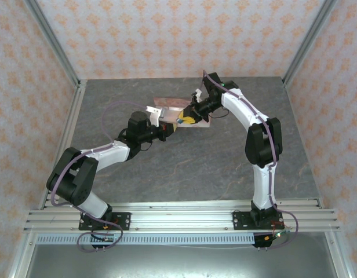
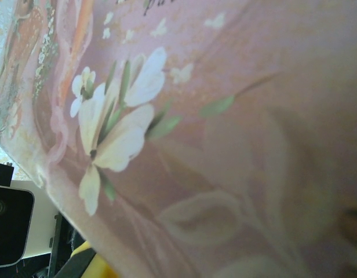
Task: Unlock the padlock with the key
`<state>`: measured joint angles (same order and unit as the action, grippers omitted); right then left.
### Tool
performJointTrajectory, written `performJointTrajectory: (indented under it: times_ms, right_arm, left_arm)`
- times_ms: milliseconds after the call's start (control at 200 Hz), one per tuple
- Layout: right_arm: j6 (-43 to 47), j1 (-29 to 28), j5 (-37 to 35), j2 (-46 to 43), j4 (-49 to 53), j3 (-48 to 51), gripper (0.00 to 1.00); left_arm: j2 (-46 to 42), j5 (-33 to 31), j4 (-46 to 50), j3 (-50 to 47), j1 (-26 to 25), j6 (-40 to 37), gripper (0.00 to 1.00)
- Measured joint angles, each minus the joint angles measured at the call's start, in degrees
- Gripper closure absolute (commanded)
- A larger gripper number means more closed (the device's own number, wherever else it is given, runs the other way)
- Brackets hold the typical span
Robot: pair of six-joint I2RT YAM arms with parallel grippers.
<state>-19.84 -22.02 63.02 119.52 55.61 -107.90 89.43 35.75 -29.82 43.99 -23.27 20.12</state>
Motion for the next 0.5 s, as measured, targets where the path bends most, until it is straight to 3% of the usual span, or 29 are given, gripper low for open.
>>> performJointTrajectory:
  times_ms: [495]
  right_arm:
    - [6.3,0.7,1.0,0.2,3.6,0.0,1.0]
  left_arm:
    - [0.0,1.2,3.7,1.6,0.0,-4.1,1.0]
